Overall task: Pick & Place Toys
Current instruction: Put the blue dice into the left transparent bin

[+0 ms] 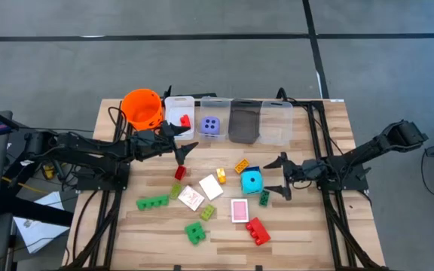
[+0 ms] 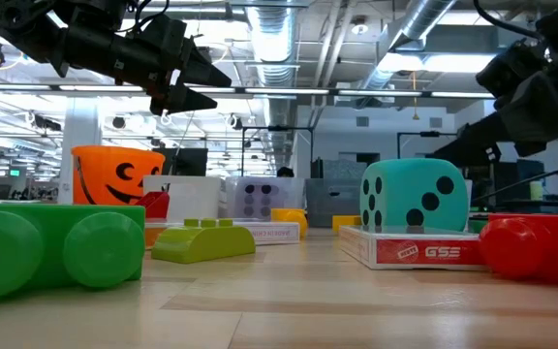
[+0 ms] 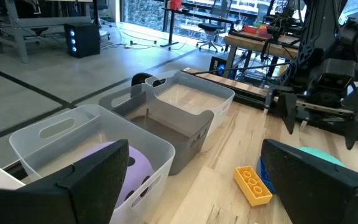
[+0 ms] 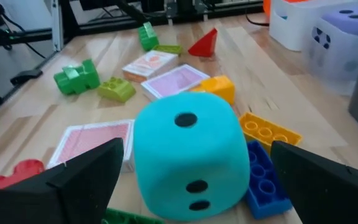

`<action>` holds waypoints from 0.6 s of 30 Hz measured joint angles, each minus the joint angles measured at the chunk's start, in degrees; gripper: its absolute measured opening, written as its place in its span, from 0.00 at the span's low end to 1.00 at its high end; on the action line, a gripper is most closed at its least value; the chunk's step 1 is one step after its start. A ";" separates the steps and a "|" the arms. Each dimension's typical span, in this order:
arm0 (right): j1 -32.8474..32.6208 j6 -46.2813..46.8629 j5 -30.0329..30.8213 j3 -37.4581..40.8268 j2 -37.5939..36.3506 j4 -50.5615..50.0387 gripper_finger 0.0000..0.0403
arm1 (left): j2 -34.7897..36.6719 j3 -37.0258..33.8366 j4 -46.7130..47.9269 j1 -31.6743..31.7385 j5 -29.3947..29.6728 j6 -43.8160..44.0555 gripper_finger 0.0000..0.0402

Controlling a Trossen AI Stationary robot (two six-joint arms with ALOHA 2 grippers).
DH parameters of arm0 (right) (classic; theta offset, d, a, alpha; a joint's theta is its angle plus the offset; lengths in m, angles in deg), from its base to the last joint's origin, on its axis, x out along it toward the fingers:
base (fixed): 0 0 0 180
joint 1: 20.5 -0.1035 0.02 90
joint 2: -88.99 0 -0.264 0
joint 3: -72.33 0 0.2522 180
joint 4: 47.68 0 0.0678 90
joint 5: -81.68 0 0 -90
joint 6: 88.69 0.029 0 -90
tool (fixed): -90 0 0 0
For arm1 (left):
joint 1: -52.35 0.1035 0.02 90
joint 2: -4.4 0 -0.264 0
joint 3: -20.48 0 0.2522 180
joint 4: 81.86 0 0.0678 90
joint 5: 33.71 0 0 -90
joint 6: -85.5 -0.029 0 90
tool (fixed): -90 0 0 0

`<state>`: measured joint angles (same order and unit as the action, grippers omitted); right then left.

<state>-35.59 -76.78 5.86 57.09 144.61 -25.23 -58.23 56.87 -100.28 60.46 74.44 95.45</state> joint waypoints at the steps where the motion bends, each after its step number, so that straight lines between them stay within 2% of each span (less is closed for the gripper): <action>1: 0.00 -0.15 -0.02 0.00 0.00 -0.06 0.99 | 0.00 0.00 0.00 0.00 0.00 0.00 0.89; 7: 0.24 -0.10 -0.04 -0.02 3.44 1.02 0.99 | 0.00 0.00 0.00 -0.01 0.00 0.01 0.89; 18: 0.26 -2.44 0.13 -0.13 20.09 14.38 0.99 | 0.00 0.00 0.00 0.01 0.00 0.01 0.89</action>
<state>-35.33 -79.22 5.99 56.96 164.69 -10.85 -58.23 56.87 -100.28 60.47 74.44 95.46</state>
